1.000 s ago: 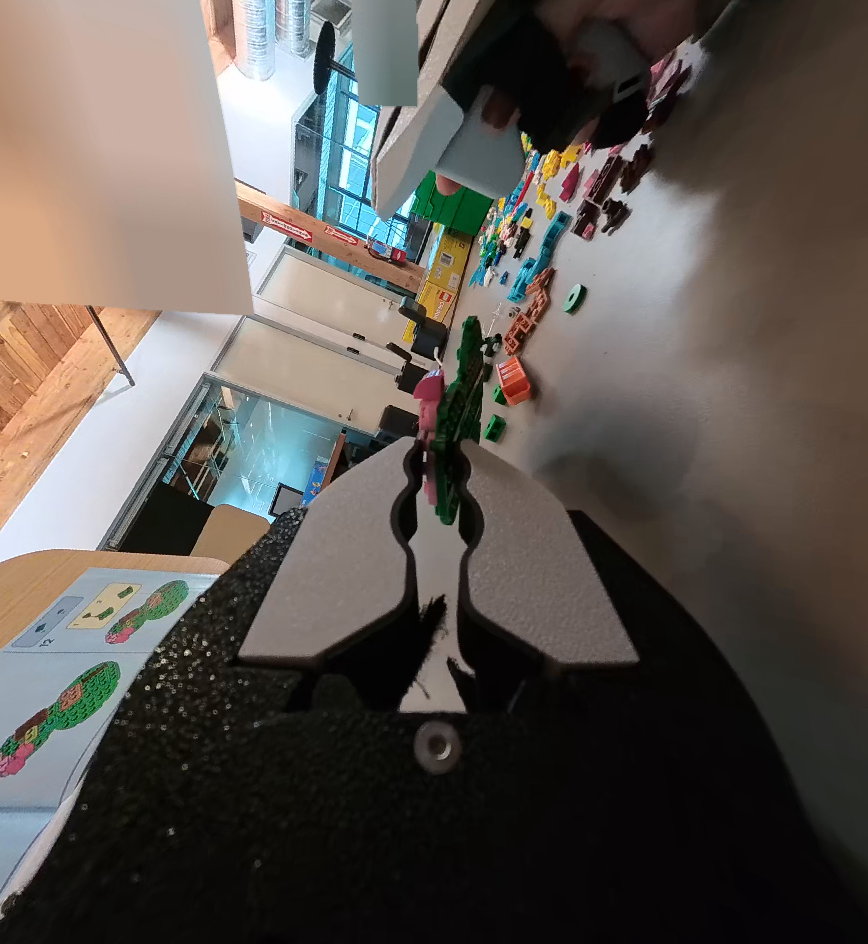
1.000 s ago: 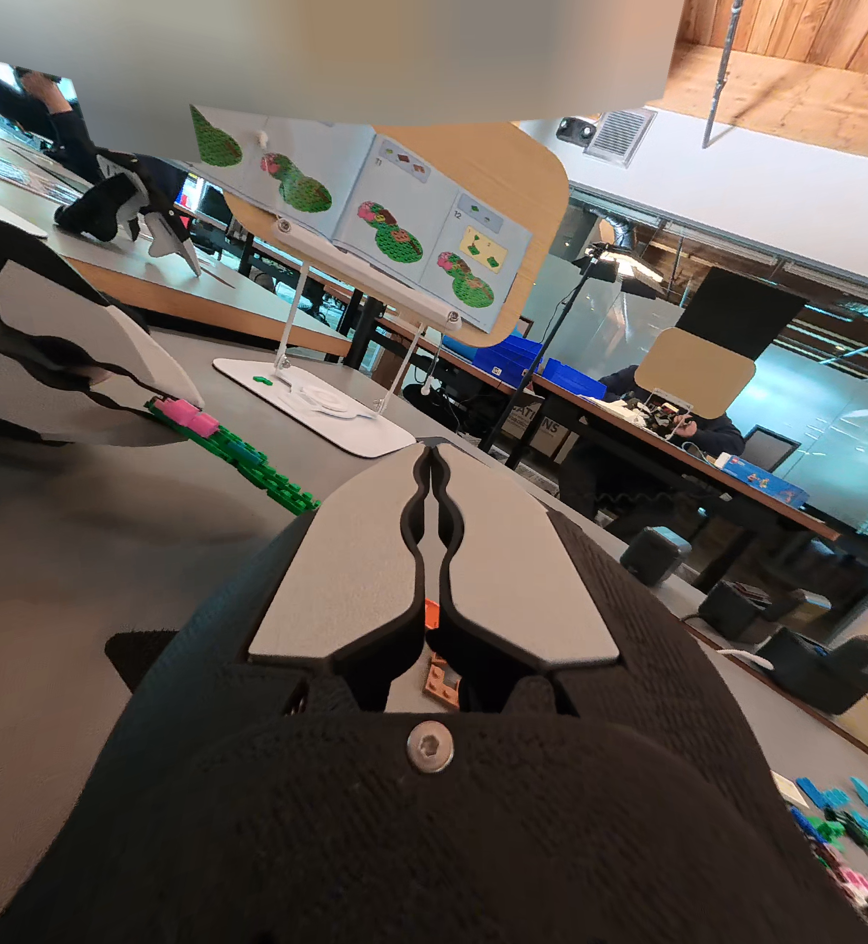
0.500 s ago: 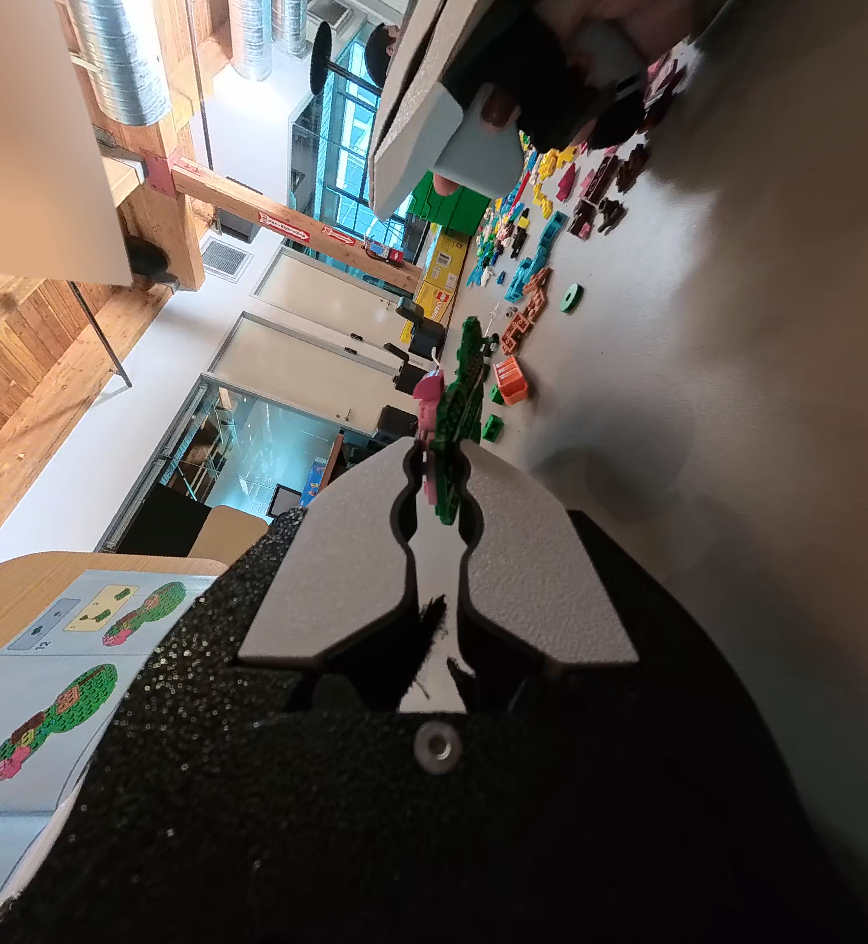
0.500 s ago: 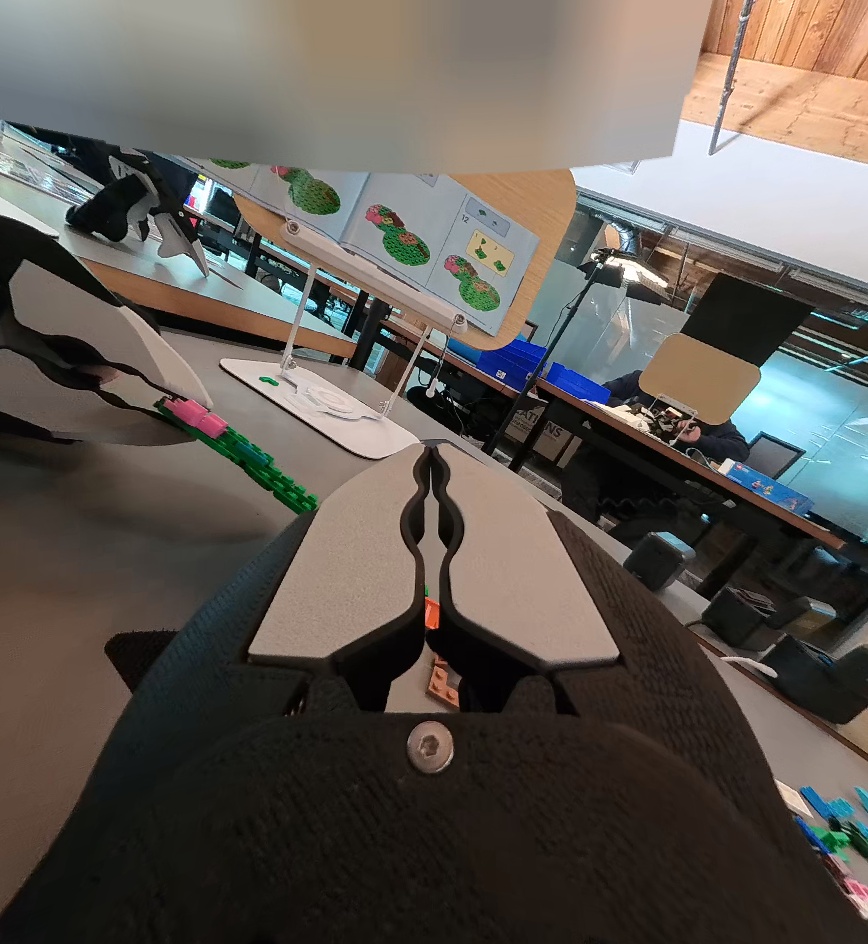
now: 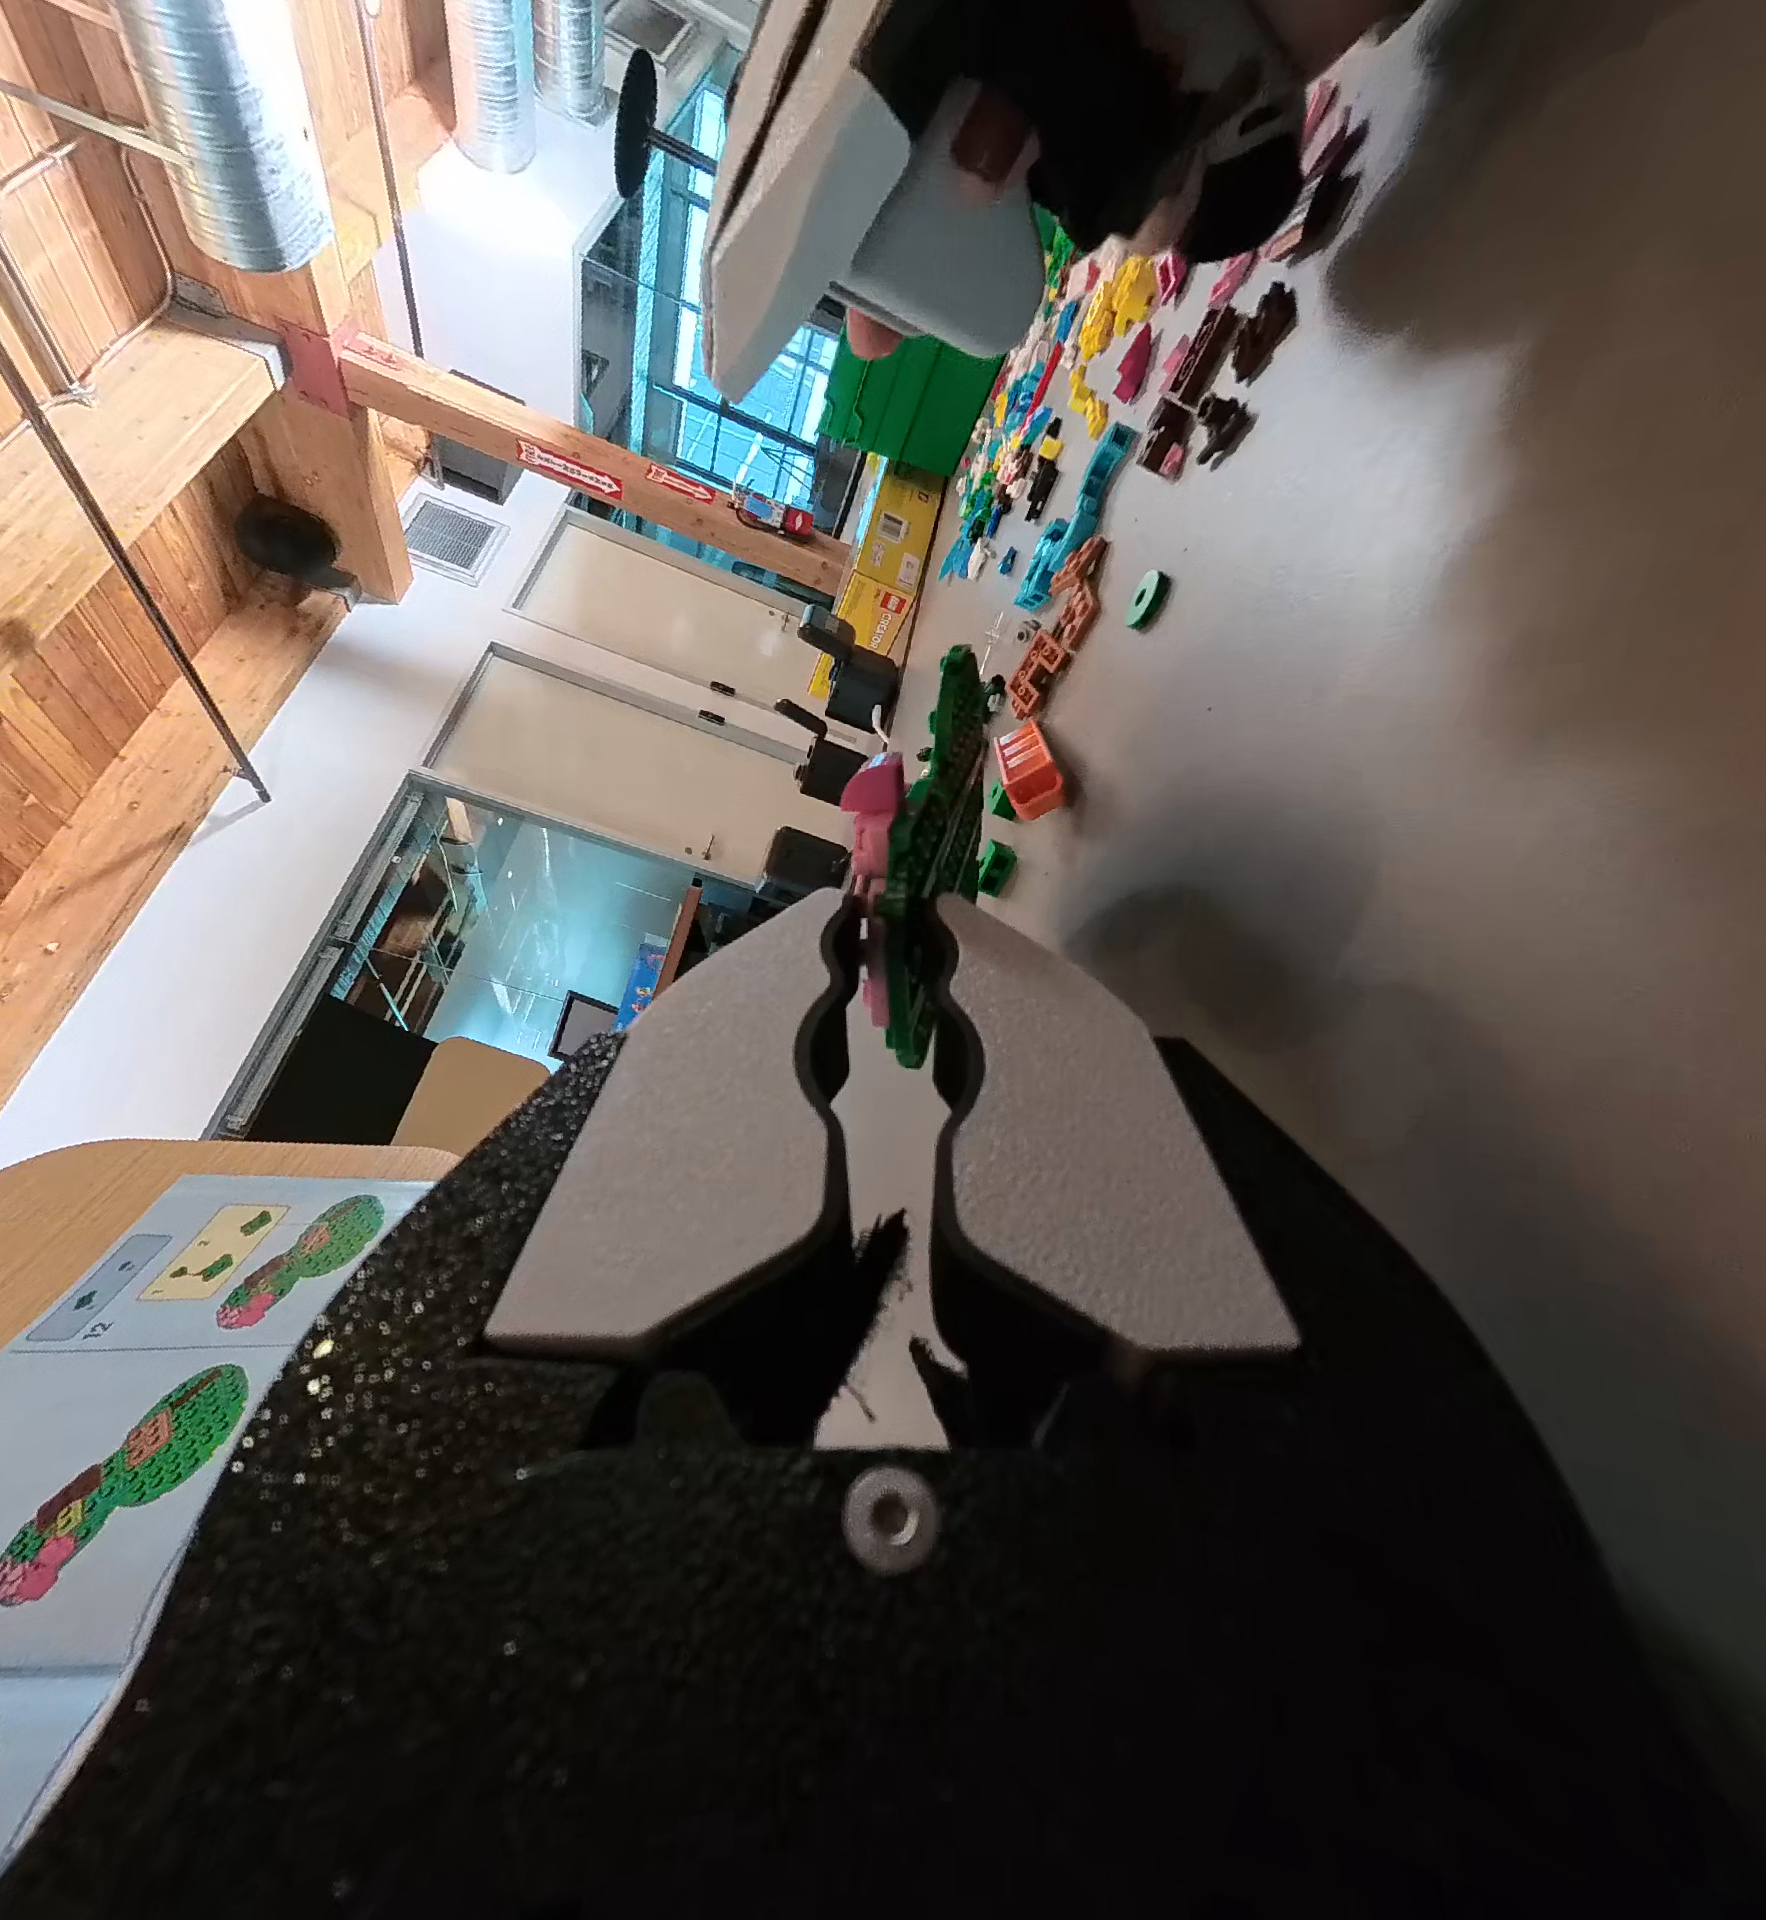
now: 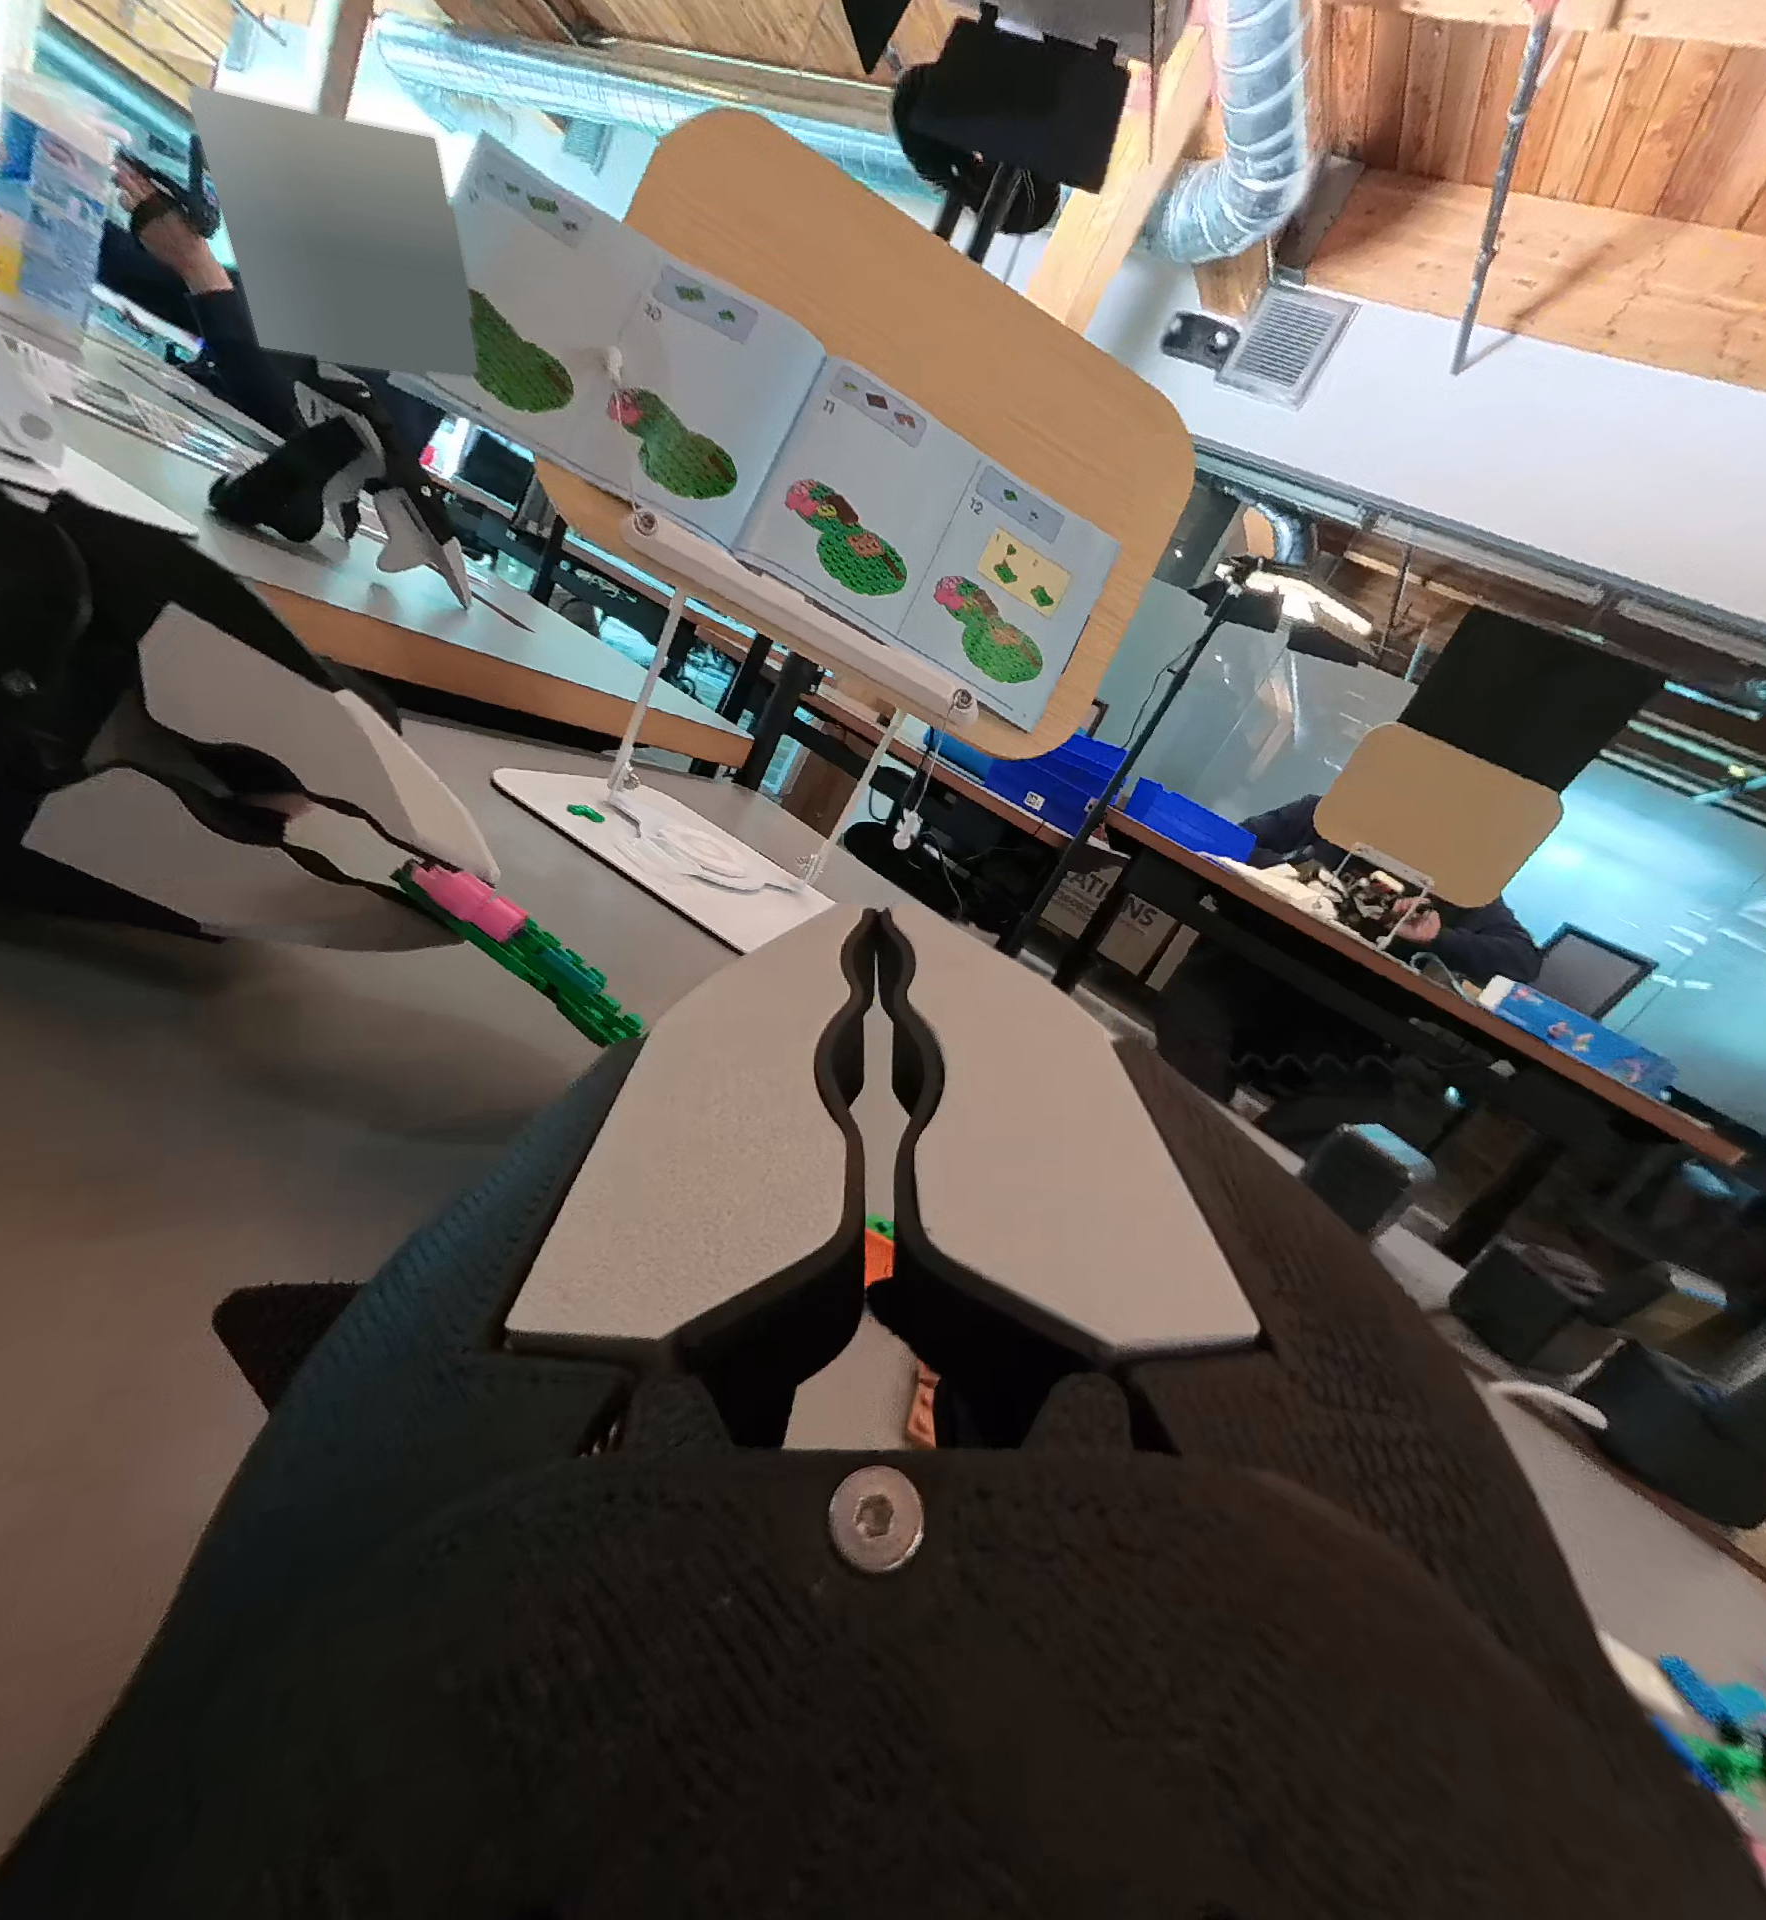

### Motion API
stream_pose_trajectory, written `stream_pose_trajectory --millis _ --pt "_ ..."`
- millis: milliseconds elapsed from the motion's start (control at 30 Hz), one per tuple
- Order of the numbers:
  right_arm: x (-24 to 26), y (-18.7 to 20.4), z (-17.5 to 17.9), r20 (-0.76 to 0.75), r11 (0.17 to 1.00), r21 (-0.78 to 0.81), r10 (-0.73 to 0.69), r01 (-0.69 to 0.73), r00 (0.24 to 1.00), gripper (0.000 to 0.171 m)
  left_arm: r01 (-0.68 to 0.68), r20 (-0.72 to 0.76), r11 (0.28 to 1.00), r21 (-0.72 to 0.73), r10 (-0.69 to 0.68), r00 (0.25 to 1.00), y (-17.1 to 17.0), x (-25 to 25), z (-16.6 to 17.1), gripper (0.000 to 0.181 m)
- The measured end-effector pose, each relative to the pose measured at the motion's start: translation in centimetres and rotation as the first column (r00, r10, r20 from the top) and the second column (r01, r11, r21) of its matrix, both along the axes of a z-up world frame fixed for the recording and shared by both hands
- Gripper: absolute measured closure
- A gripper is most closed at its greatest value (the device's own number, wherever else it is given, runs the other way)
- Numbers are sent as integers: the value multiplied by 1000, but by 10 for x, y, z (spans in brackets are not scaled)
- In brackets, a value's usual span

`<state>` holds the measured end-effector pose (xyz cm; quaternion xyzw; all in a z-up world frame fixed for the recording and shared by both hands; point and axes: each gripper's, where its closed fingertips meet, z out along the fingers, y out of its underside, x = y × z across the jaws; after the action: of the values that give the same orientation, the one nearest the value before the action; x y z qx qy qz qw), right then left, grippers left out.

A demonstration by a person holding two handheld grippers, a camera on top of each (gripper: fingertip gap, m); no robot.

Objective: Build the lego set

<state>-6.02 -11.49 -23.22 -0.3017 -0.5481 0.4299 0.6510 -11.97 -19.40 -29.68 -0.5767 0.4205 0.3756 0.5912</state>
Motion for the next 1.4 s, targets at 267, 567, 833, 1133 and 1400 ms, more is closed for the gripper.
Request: stream_pose_trajectory --millis 267,567,833,1133,1400 --pt "1 29 -8 116 989 -96 -98 110 988 171 0 -35 1000 -2 0 999 -1 3 -2 171" --pt "64 132 -12 315 945 44 -321 324 893 171 -13 -65 1000 -2 13 998 -2 2 -3 171" --pt "169 337 -46 699 674 -205 -407 710 588 157 -44 -125 999 -12 42 991 2 -1 -9 171" --pt "256 426 -89 954 730 66 -246 680 172 153 -86 -186 996 -11 82 979 4 -5 -12 171" --pt "262 438 -101 950 731 -103 -128 675 283 148 -115 -208 993 -20 108 972 6 -8 -16 171"
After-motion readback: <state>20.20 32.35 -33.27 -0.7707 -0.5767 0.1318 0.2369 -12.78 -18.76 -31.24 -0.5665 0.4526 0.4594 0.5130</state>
